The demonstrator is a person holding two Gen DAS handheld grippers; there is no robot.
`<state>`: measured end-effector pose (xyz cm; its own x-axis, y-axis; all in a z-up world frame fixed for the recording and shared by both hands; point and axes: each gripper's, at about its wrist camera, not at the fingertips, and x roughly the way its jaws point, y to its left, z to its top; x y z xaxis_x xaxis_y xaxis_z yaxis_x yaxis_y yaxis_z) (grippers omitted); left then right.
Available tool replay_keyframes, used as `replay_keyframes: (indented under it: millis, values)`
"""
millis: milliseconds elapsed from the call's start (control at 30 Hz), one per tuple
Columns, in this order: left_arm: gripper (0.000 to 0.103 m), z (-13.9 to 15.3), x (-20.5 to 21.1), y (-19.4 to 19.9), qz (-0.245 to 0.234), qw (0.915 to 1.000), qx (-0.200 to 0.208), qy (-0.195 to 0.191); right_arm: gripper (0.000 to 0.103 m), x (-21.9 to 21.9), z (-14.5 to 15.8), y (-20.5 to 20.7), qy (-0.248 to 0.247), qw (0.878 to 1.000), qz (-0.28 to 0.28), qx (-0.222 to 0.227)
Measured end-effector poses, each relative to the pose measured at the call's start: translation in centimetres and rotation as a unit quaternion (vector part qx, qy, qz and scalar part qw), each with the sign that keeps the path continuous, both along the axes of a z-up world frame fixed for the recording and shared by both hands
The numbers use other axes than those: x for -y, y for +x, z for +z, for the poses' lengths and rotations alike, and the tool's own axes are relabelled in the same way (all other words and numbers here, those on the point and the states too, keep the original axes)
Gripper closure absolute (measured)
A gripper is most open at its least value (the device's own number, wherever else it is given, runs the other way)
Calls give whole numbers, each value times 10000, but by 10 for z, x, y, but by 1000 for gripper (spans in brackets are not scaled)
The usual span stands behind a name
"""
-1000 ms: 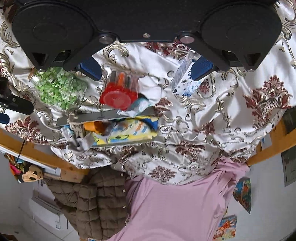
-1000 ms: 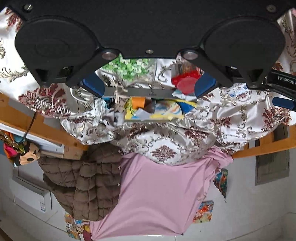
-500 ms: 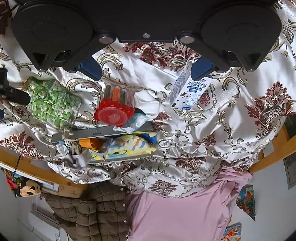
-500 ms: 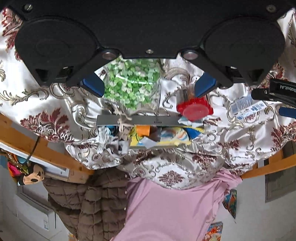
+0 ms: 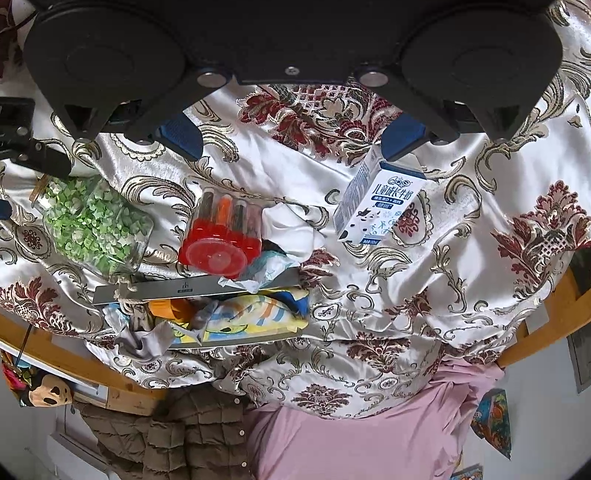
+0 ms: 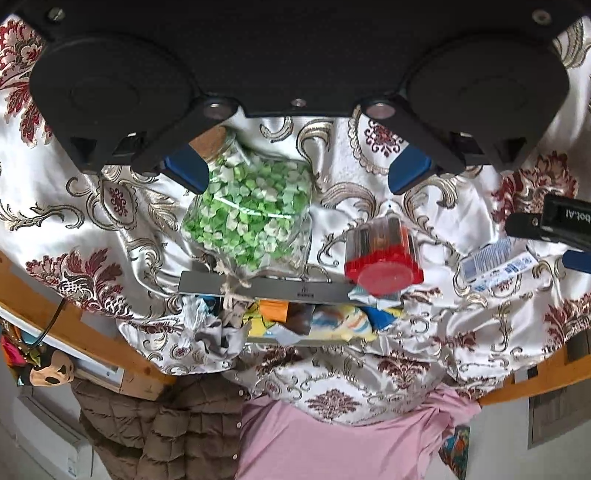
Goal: Organize soft objects
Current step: 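Lower both open tools toward the white tissue and printed packet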
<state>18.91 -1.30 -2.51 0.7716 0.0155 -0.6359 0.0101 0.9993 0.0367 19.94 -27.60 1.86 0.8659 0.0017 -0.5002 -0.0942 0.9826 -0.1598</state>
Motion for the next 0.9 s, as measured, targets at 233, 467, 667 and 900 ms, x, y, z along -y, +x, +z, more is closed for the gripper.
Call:
replay_keyframes:
  millis: [233,467,667,900]
  values:
    - [1,-4,2,4,-4,9999,-137,2,1,-1,-8,8,-123,9996,57,-231]
    - [1,-6,2,7,13,9998,-216,-19,1,-2,-11,13,-99,9995,105,-281]
    - [1,-6,1,10,70,9998,-190,7,1,-6,-11,15,-29,9994,270,-237]
    - [1,3,-4,23,121,9995,241,155,1,-10,-6,24,184,9980,557,236]
